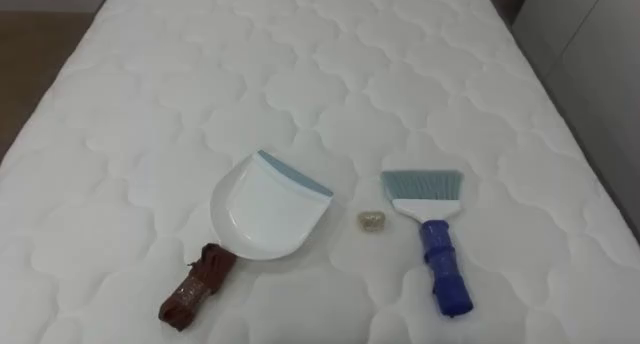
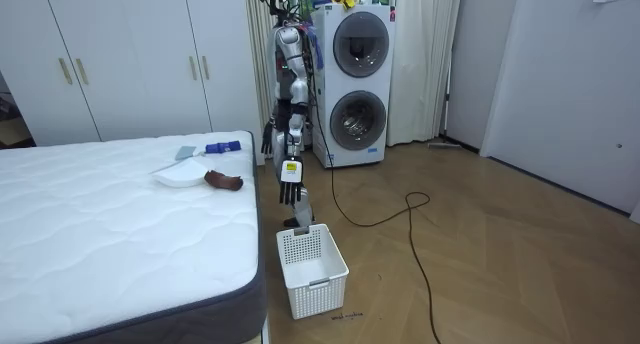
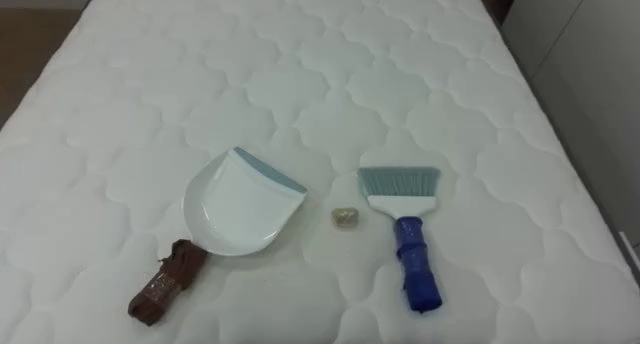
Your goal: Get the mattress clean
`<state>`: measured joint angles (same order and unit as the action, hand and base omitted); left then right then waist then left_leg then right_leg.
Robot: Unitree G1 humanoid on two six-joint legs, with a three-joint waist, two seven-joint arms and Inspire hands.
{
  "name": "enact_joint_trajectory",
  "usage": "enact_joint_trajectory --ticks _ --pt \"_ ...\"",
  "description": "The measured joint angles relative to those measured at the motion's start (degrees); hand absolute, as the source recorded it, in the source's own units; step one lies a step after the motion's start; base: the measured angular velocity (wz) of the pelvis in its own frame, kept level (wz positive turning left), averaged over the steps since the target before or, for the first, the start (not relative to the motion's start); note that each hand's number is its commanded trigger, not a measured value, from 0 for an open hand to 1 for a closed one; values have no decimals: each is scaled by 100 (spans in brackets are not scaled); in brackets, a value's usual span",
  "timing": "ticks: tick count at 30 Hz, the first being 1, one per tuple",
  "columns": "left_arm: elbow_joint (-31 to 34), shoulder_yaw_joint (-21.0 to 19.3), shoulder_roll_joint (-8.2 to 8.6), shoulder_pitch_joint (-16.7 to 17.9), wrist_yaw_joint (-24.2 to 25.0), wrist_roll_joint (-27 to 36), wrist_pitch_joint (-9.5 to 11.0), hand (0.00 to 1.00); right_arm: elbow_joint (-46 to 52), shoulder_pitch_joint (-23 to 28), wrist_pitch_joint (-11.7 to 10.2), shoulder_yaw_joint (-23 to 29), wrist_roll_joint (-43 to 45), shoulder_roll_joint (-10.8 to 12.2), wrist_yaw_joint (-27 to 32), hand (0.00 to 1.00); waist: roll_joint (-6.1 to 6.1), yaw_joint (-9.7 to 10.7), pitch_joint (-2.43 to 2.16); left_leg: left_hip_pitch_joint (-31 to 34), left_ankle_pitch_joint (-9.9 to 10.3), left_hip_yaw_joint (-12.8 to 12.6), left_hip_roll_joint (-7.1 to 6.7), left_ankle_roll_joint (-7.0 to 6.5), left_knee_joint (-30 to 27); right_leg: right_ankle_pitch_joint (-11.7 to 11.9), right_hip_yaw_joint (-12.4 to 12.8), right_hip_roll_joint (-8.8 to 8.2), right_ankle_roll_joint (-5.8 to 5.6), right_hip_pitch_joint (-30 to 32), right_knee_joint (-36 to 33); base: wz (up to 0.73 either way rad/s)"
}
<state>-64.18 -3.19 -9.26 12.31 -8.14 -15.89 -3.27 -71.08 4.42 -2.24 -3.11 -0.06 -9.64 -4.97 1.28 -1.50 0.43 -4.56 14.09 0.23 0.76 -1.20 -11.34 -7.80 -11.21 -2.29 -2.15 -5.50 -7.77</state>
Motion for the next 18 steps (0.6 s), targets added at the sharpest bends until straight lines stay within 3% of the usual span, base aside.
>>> enact_joint_trajectory --ticks 9,18 --pt "129 -23 -5 -34 -100 43 168 0 -6 5 -66 -5 14 3 55 0 29 -1 -8 12 -1 -17 -22 -3 -1 0 10 -19 0 17 0 0" --pt "167 -264 -15 -237 -612 81 706 0 -55 12 -200 -1 -7 3 66 0 62 -22 -30 -11 -2 -52 -22 -5 4 0 31 -18 0 24 3 -2"
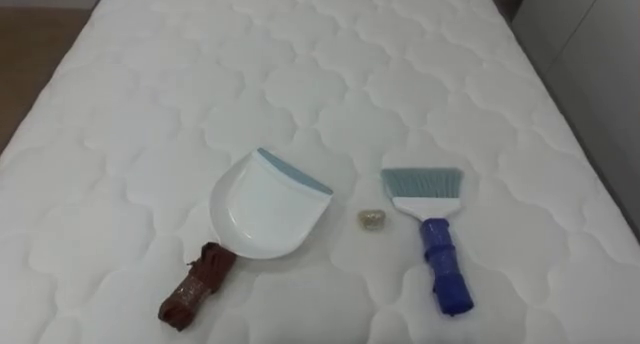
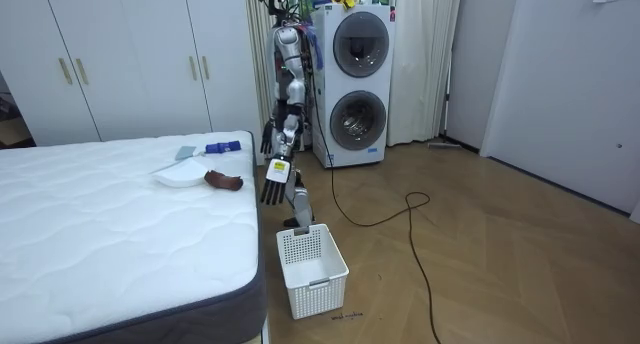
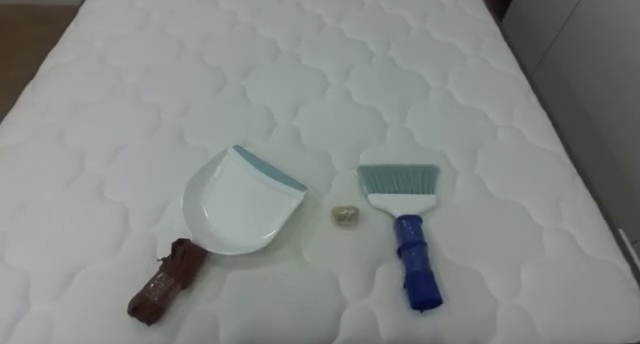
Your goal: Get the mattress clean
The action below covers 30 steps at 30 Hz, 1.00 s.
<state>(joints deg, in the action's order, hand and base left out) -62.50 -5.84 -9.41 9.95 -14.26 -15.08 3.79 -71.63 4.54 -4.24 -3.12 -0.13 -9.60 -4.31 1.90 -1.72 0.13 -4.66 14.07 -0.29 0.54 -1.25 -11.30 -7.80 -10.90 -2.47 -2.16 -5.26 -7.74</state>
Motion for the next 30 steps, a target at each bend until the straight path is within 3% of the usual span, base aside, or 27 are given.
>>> enact_joint_trajectory --ticks 4,6,10,12,15,23,30 --pt "97 -113 -2 29 -355 3 53 0 -10 9 -25 4 6 -2 51 0 8 2 5 -64 -2 39 -3 -2 -2 0 7 1 0 -55 7 1" --pt "513 -261 1 89 -583 -3 108 0 -16 2 -103 8 4 -4 74 0 23 -33 12 -57 -2 57 -4 -3 -22 0 -4 -1 0 -64 6 6" --pt "1374 -353 -6 86 -1145 -2 490 0 -15 -85 -236 -2 9 -4 114 0 16 -27 12 -18 -2 57 -9 -3 -16 0 -28 -6 0 -49 0 1" --pt "1876 -277 -11 76 -1471 -6 825 0 -12 -87 -251 -12 9 -4 103 0 11 -29 9 -44 -2 48 -14 -3 20 0 -22 -6 0 -51 2 -2" --pt "2240 -143 -30 70 -1811 -14 998 0 18 -27 -270 -4 -19 -5 64 0 37 13 -8 -84 -8 59 -14 -8 60 0 -2 0 0 -58 6 -6" --pt "2500 215 -46 -17 -1919 -77 1062 0 51 10 -358 -9 -35 -3 35 0 28 30 -7 -102 -14 43 -15 -13 43 0 -5 -4 0 -54 14 -1" --pt "2610 543 -71 -237 -1911 -11 1062 0 46 -43 -380 -8 -64 -13 -17 0 -6 213 9 37 -14 66 -19 -14 -3 0 25 -8 0 57 11 0"
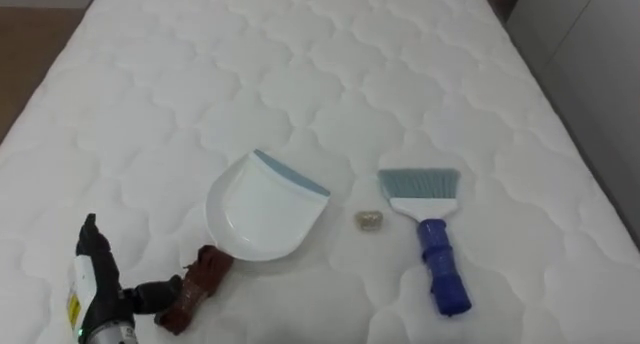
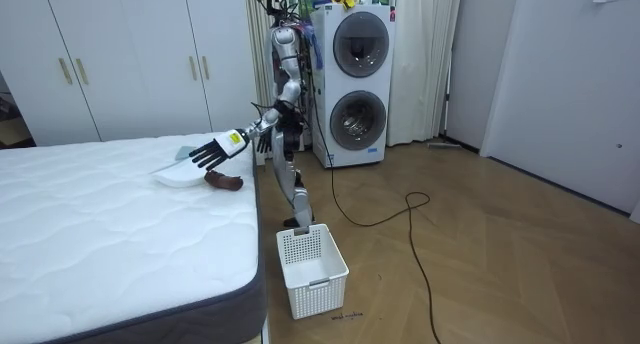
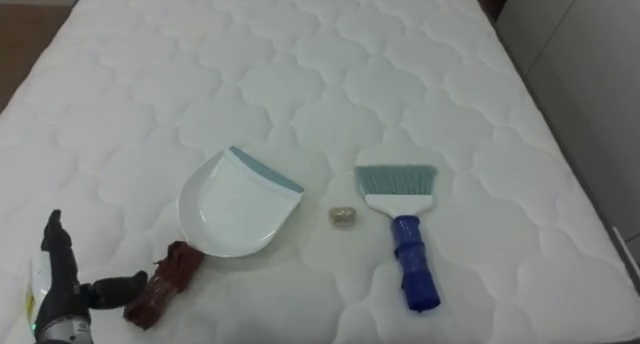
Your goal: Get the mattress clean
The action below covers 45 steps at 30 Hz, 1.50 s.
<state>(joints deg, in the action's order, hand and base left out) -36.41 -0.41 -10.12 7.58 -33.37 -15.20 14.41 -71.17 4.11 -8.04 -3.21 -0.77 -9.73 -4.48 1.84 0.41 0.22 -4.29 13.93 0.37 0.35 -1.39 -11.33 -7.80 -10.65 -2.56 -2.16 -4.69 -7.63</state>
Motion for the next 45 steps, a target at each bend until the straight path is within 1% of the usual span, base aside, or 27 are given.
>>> enact_joint_trajectory --ticks 2,3,4,5,6,9,11,16,17,19,20,21,22,24,26,32,42,45 --pt "59 143 0 -43 0 -2 7 0 1 -4 3 1 -54 -13 0 0 -17 60 -5 18 0 -8 -2 0 0 0 41 0 0 22 0 -3" --pt "59 207 0 -70 0 -2 7 0 2 -13 4 1 -110 -16 0 0 -42 91 -24 36 0 -22 -1 0 4 0 62 4 0 55 -4 -9" --pt "59 245 -2 -84 -1 -2 7 0 13 -11 5 -2 -130 -19 0 0 -60 99 -31 49 0 -33 1 0 2 0 67 6 0 74 -4 -11" --pt "59 352 -3 -125 0 -4 7 0 19 2 5 -4 -168 -37 2 0 -90 107 -20 56 0 -60 1 0 1 1 73 6 1 89 -4 -9" --pt "58 476 -3 -143 5 -4 7 0 27 18 7 -8 -219 -70 0 0 -120 112 -19 55 0 -104 0 0 4 1 90 6 1 96 -4 -9" --pt "29 663 -3 -151 44 -5 6 0 29 20 8 -49 -279 -111 -11 0 -153 116 -19 46 0 -139 1 0 6 1 118 8 1 104 -4 -5" --pt "-26 733 -3 -151 60 -5 6 0 26 24 8 -63 -325 -115 -12 0 -152 114 -19 44 0 -146 1 0 5 1 121 7 1 106 -4 0" --pt "-433 744 -5 -156 208 5 -15 0 21 -12 11 -147 -335 -117 3 0 -125 174 -8 96 -2 -177 2 -3 -8 1 125 3 1 173 -41 0" --pt "-472 745 -11 -156 273 5 -19 0 23 -52 11 -221 -338 -118 5 0 -107 210 4 136 -6 -178 3 -9 -21 2 117 0 3 204 -54 0" --pt "-532 769 -12 -164 305 5 -19 0 22 -121 20 -260 -334 -119 3 0 -85 248 2 211 -11 -184 2 -13 -37 2 114 -7 3 309 -112 -2" --pt "-549 828 -13 -188 311 4 -19 0 27 -146 22 -327 -334 -126 8 0 -72 257 -1 276 -23 -188 -6 -19 -41 2 116 -17 3 375 -123 0" --pt "-550 912 -11 -221 319 3 -19 0 26 -156 22 -361 -349 -128 10 0 -55 261 12 301 -36 -188 -14 -25 -36 3 115 -27 4 400 -126 0" --pt "-550 958 -13 -232 326 3 -19 0 27 -158 22 -363 -354 -128 12 0 -49 261 15 312 -36 -189 -16 -25 -37 3 116 -28 4 411 -127 0" --pt "-571 1015 -11 -287 442 3 -19 0 26 -191 21 -439 -363 -128 18 0 -29 262 8 365 -37 -195 -14 -25 -37 3 119 -28 4 473 -128 0" --pt "-661 1026 -11 -366 538 -1 -28 0 27 -195 25 -448 -360 -127 13 0 -27 262 10 373 -38 -194 -13 -24 -37 4 117 -28 5 496 -119 0" --pt "-912 1143 -3 -371 748 -1 -44 0 14 -191 48 -444 -421 -127 8 0 -29 266 10 367 -39 -185 -11 -24 2 3 117 -25 5 514 -99 0" --pt "-1027 1144 -1 -379 764 -2 -53 0 -9 -194 48 -443 -440 -127 -22 0 -31 264 13 372 -41 -191 -11 -23 3 3 121 -25 5 519 -99 0" --pt "-1408 1177 3 -485 760 -1 -53 0 -8 -194 48 -444 -462 -128 -45 0 -45 276 19 407 -42 -197 -10 -22 -10 4 123 -25 6 553 -113 0"
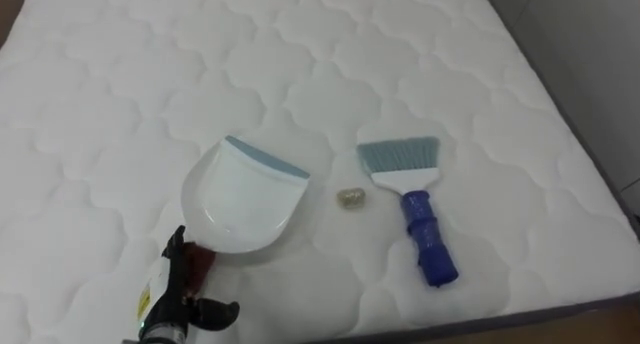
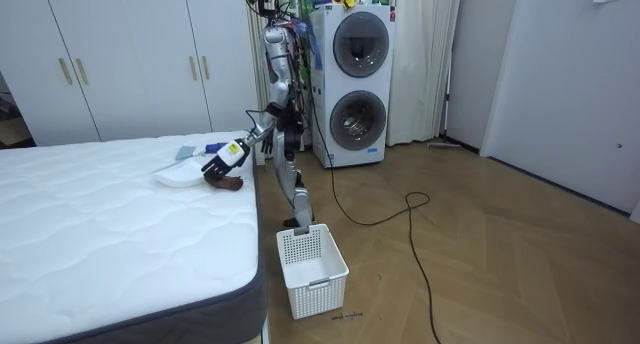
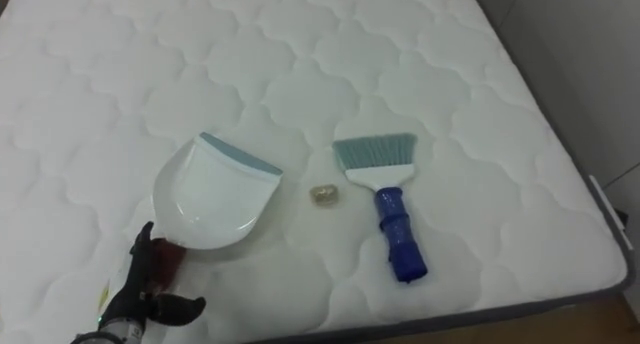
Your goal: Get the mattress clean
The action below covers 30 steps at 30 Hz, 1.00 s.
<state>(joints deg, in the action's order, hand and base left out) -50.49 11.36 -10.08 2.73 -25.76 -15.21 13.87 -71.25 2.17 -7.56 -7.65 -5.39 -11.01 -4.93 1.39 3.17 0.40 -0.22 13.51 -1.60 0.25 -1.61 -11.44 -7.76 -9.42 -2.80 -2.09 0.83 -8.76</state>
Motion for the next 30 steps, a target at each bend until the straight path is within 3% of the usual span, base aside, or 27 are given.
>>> enact_joint_trajectory --ticks 7,19,23,30 --pt "-360 22 -5 -138 -63 0 -7 0 6 -96 -2 -104 -30 -21 59 0 -25 -13 -5 260 -36 -26 6 7 -21 21 4 -3 23 264 -31 0" --pt "-1027 4 -70 -673 -347 4 -130 0 -252 -333 20 -367 -223 -50 238 0 -82 -21 8 446 -37 -7 10 9 -17 22 -31 -1 25 432 10 0" --pt "-1130 13 -66 -722 -415 3 -187 0 -314 -461 141 -531 -316 -50 293 0 -83 -13 14 473 -37 15 11 9 -2 21 -27 0 25 474 12 -1" --pt "-1423 16 -29 -911 -527 2 -231 0 -482 -668 148 -706 -322 -9 299 0 1 -14 75 582 -37 2 4 9 -7 22 -11 -1 25 601 -11 -1"
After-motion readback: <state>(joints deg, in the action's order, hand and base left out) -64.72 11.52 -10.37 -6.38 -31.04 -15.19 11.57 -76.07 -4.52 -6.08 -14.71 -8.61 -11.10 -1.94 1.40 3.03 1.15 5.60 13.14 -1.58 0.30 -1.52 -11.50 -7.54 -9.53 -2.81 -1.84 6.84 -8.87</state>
